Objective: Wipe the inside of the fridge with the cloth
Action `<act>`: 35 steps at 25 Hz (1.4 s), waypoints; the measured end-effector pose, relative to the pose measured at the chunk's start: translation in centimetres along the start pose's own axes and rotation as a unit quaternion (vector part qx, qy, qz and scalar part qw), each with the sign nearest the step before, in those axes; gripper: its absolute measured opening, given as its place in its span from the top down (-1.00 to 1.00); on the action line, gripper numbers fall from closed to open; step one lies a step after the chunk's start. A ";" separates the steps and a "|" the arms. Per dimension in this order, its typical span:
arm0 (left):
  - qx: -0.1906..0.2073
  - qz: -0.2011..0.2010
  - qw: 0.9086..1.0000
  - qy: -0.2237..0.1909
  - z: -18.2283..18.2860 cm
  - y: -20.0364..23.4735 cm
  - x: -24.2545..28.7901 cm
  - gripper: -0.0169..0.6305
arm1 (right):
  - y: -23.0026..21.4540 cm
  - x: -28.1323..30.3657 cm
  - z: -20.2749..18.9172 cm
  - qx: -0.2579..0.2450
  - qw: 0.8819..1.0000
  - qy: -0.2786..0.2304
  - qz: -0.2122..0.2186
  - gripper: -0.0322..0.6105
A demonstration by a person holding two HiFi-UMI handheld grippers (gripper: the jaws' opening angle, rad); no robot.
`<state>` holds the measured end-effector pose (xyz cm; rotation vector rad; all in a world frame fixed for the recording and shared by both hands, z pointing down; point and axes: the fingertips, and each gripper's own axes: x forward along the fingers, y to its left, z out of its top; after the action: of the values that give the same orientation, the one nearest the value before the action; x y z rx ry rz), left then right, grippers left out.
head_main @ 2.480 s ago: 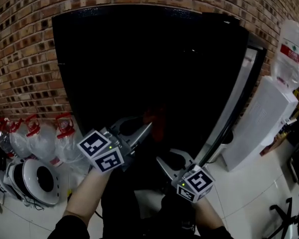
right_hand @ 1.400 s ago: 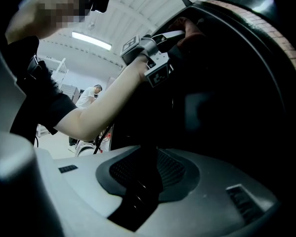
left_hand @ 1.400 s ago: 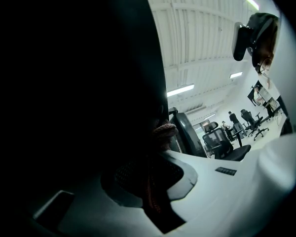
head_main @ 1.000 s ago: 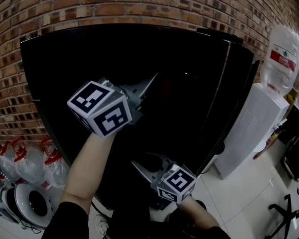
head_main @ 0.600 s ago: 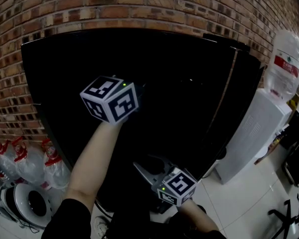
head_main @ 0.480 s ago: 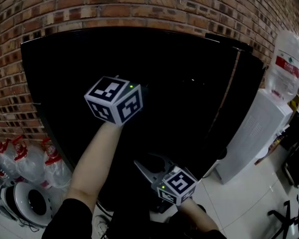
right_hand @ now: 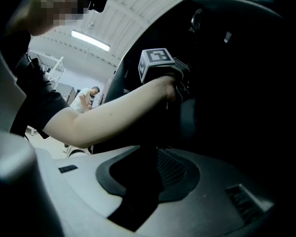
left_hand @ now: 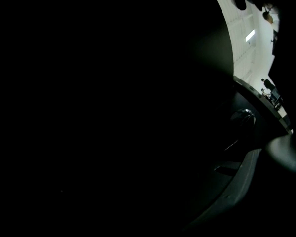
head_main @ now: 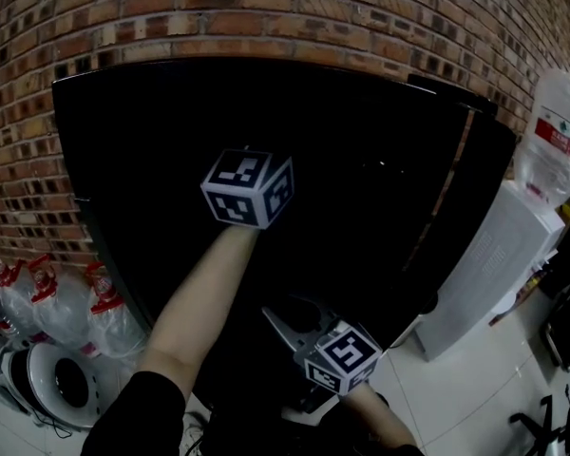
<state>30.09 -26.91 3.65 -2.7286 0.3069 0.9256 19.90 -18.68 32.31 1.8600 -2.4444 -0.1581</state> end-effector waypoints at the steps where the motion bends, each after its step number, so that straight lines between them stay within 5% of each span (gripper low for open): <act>1: 0.005 0.008 1.000 -0.004 -0.2 0.3 0.3 0.81 | 0.0 0.0 -0.1 0.001 1.000 0.001 -0.002 0.58; 5: 0.015 0.036 0.999 -0.015 -1.1 1.8 1.0 0.81 | -0.1 -0.3 -0.6 0.001 1.000 0.010 -0.005 0.58; 12: 0.010 0.073 0.997 0.033 -4.2 4.0 3.2 0.80 | -0.4 -0.5 -1.1 0.001 1.000 0.016 -0.008 0.58; 22: -0.006 0.077 0.994 0.073 -7.7 3.8 5.5 0.81 | -0.8 -1.4 -2.0 0.008 1.000 0.025 -0.012 0.58; 31: 0.039 0.094 0.990 0.094 -8.6 4.2 6.2 0.81 | -0.2 -1.6 -2.3 0.000 1.000 0.018 -0.004 0.58; 35: -0.001 0.116 0.990 0.086 -8.0 5.2 3.7 0.81 | -0.2 -1.3 -2.4 0.003 1.000 0.019 -0.004 0.58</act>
<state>36.05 -34.57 6.67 -2.8223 0.6693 0.7446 20.70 -17.58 34.70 1.8584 -2.4148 -0.1163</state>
